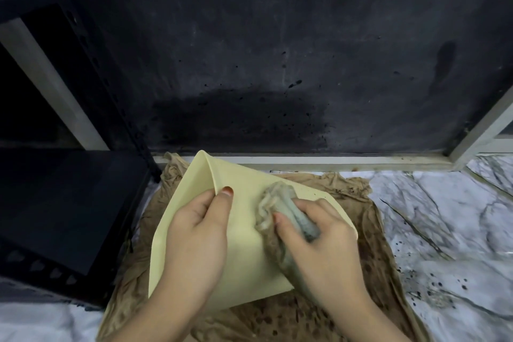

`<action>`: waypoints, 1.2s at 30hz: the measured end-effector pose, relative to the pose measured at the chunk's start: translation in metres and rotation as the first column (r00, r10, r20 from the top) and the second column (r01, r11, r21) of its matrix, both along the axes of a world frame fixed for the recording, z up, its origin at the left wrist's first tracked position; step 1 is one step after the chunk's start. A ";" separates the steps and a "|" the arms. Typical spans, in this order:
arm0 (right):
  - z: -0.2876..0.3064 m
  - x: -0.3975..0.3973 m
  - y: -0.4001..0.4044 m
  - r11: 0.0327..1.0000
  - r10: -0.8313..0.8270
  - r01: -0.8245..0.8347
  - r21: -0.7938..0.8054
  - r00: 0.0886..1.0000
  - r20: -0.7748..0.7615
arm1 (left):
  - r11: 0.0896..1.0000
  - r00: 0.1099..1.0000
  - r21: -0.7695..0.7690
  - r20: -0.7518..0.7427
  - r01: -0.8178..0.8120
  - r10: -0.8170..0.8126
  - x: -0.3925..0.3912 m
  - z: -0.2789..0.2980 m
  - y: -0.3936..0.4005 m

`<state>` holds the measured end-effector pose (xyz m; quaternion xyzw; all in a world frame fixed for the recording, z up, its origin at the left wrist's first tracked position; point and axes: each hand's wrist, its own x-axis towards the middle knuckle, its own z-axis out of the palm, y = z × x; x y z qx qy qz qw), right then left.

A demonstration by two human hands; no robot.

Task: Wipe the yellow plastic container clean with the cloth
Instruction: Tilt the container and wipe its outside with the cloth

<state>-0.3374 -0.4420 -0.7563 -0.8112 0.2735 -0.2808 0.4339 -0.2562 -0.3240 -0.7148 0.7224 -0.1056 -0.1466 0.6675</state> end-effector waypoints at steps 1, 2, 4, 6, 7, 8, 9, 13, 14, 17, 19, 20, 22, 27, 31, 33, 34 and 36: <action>0.007 0.003 0.007 0.999 0.043 -0.043 -0.006 0.999 0.015 | 1.000 1.000 -0.012 0.000 -0.005 0.005 -0.001 -0.001 -0.001; 0.012 0.007 0.014 0.997 0.079 -0.079 -0.012 0.997 0.026 | 1.000 1.000 -0.015 0.004 -0.014 0.014 -0.001 -0.003 -0.002; 0.019 0.013 0.021 0.994 0.108 -0.107 -0.030 0.994 0.029 | 0.999 0.999 -0.016 -0.003 -0.034 0.034 -0.002 -0.003 -0.005; 0.020 0.015 0.021 0.994 0.107 -0.106 -0.035 0.994 0.022 | 0.999 0.999 -0.014 -0.029 -0.040 0.040 -0.004 -0.001 -0.005; 0.018 0.015 0.019 0.994 0.103 -0.103 -0.029 0.995 0.016 | 0.999 0.999 -0.004 -0.033 -0.037 0.036 -0.004 -0.002 -0.004; 0.016 0.015 0.017 0.995 0.096 -0.096 -0.021 0.995 0.011 | 1.000 0.999 0.004 -0.030 -0.029 0.029 -0.003 -0.004 -0.004; 0.013 0.014 0.014 0.996 0.085 -0.085 -0.010 0.996 0.007 | 1.000 0.999 0.013 -0.028 -0.020 0.020 -0.002 -0.006 -0.004; 0.003 0.014 -0.003 1.000 0.009 -0.008 0.014 0.999 -0.036 | 0.999 0.999 0.017 -0.038 -0.027 0.028 -0.005 -0.003 -0.002; 0.001 0.013 -0.008 1.000 -0.020 0.020 0.018 0.999 -0.047 | 0.999 0.999 0.026 -0.037 -0.035 0.036 -0.005 -0.002 -0.002; -0.009 0.011 -0.021 0.996 -0.090 0.092 0.021 0.993 -0.080 | 0.996 0.997 0.048 -0.034 -0.073 0.075 -0.006 0.003 -0.001; -0.017 0.008 -0.030 0.993 -0.118 0.120 0.007 0.987 -0.111 | 0.997 0.997 0.043 -0.043 -0.064 0.066 -0.006 0.003 0.000; -0.021 0.006 -0.034 0.991 -0.135 0.136 -0.002 0.984 -0.120 | 0.998 0.997 0.030 -0.049 -0.055 0.057 -0.006 0.002 0.000; -0.030 0.001 -0.043 0.985 -0.171 0.172 -0.010 0.977 -0.131 | 0.999 0.998 0.011 -0.056 -0.040 0.040 -0.005 0.001 0.001; -0.051 -0.013 -0.061 0.967 -0.249 0.254 0.007 0.953 -0.170 | 0.999 0.997 0.041 -0.077 -0.016 0.019 -0.002 -0.003 0.003; -0.063 -0.020 -0.069 0.958 -0.279 0.287 0.010 0.938 -0.206 | 0.997 0.991 0.071 -0.134 -0.014 0.023 0.007 -0.003 0.006; -0.067 -0.023 -0.071 0.954 -0.290 0.300 0.015 0.935 -0.206 | 0.994 0.990 0.102 -0.124 -0.048 0.061 0.011 -0.004 0.008; -0.069 -0.025 -0.072 0.953 -0.294 0.304 0.019 0.933 -0.208 | 0.992 0.990 0.109 -0.119 -0.062 0.075 0.012 -0.004 0.008; -0.072 -0.028 -0.076 0.949 -0.301 0.313 0.024 0.929 -0.216 | 0.989 0.990 0.120 -0.103 -0.082 0.095 0.012 -0.005 0.008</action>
